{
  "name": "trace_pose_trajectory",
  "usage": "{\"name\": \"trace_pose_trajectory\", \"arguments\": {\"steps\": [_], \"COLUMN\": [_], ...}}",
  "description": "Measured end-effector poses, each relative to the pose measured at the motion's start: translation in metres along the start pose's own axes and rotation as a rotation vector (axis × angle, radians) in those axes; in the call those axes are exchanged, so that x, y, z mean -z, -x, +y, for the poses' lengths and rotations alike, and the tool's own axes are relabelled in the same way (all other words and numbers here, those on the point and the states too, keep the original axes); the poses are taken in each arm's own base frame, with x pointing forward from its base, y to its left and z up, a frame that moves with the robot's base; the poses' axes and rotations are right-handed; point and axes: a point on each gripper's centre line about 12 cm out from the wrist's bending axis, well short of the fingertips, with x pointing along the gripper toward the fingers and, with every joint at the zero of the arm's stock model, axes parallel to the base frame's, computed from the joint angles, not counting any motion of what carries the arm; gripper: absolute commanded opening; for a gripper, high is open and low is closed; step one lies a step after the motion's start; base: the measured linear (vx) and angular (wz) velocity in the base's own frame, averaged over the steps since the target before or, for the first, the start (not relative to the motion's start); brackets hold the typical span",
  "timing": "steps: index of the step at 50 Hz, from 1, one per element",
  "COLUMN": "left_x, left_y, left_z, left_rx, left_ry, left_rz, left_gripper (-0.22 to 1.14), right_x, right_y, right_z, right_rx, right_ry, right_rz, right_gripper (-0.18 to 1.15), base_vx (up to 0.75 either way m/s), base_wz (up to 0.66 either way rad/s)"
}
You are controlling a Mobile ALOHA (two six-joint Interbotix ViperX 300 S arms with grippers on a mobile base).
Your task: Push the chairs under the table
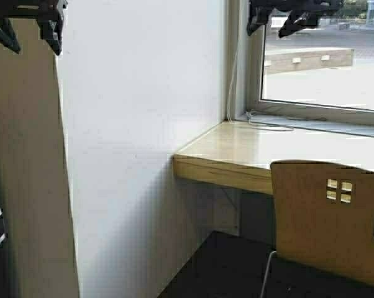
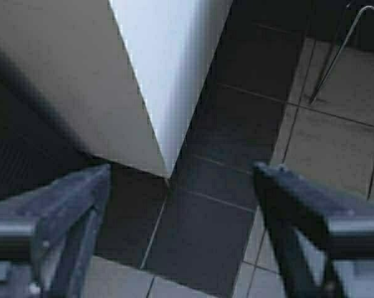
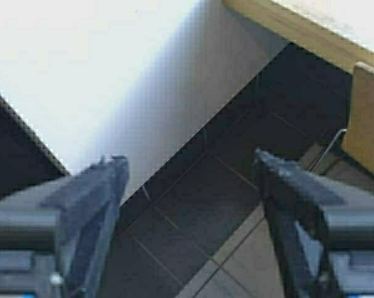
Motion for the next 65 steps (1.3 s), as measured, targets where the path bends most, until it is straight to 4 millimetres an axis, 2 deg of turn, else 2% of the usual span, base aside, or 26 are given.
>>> {"name": "trace_pose_trajectory", "arguments": {"steps": [10, 24, 40, 48, 58, 65], "left_x": [0.001, -0.010, -0.011, -0.009, -0.007, -0.005], "left_y": [-0.003, -0.002, 0.000, 0.000, 0.001, -0.001], "left_z": [0.001, 0.000, 0.001, -0.001, -0.005, -0.006], "left_rx": [-0.001, 0.002, 0.001, 0.005, 0.013, 0.016], "left_ry": [-0.008, -0.014, -0.003, -0.005, -0.009, -0.008], "left_rz": [0.003, -0.032, -0.038, -0.032, -0.017, -0.004], "left_gripper": [0.99, 0.99, 0.99, 0.99, 0.99, 0.99], "right_x": [0.002, 0.010, 0.016, 0.012, 0.015, 0.010], "right_y": [0.000, -0.002, -0.004, -0.015, -0.018, -0.018], "right_z": [-0.001, -0.001, -0.003, -0.015, -0.012, -0.015], "right_rx": [0.002, 0.002, 0.010, 0.036, 0.031, 0.038], "right_ry": [-0.002, -0.003, 0.020, 0.012, 0.021, 0.014], "right_rz": [0.006, 0.028, 0.073, 0.080, 0.097, 0.089], "right_gripper": [0.94, 0.94, 0.94, 0.94, 0.94, 0.94], "base_vx": [-0.33, -0.35, -0.36, -0.44, -0.43, -0.34], "base_wz": [0.17, 0.14, -0.11, -0.17, -0.08, -0.04]}}
